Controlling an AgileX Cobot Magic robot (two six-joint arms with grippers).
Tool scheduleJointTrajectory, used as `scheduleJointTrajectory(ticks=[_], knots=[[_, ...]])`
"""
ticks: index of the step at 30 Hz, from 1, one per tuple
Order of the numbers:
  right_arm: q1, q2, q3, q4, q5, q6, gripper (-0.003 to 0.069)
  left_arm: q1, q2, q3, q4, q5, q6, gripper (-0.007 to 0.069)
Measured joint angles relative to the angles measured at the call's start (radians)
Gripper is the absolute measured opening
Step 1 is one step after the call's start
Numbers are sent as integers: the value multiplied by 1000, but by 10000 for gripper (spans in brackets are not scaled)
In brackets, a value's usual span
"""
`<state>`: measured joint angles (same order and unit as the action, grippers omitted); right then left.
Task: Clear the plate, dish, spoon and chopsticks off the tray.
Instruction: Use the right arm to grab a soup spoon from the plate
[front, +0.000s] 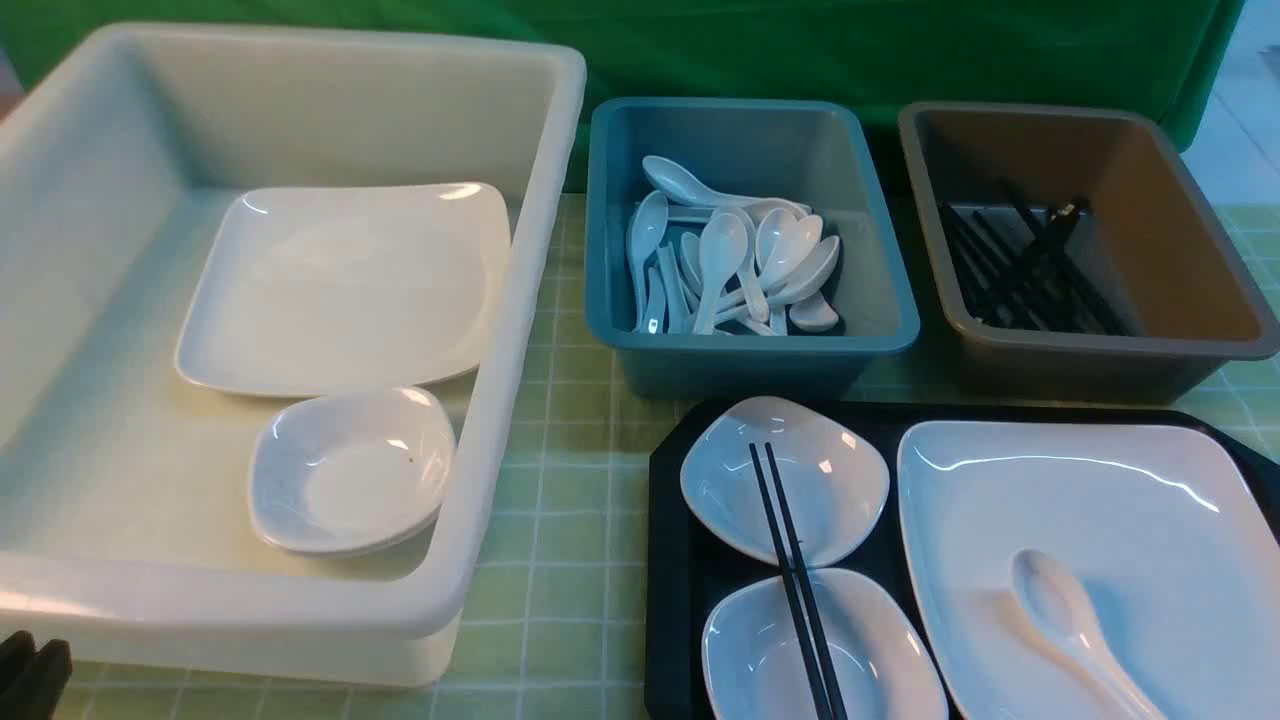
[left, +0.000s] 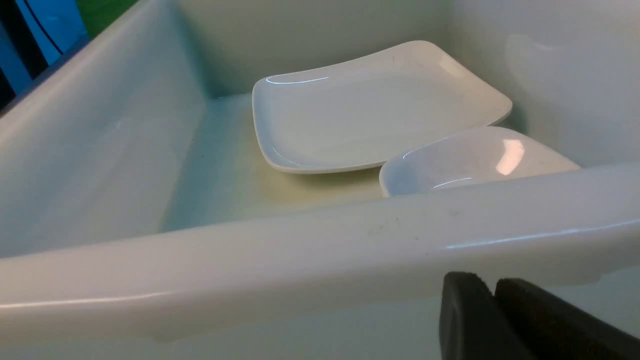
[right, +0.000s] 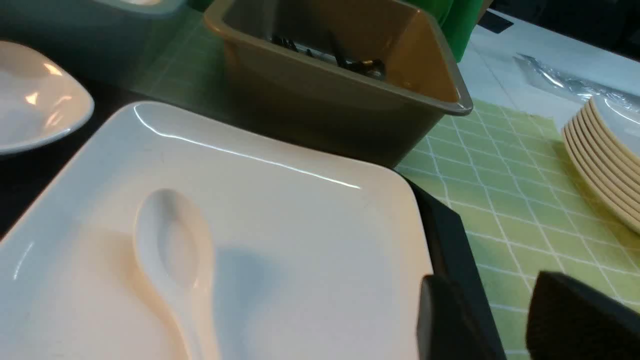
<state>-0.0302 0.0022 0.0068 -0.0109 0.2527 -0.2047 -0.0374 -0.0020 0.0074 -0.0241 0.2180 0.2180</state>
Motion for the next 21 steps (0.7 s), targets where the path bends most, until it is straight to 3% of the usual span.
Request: scheduleJointTrajectory(ticks=[21], knots=[[0, 0, 0, 0, 0, 0, 242, 0, 0, 0, 8, -9, 2, 64]])
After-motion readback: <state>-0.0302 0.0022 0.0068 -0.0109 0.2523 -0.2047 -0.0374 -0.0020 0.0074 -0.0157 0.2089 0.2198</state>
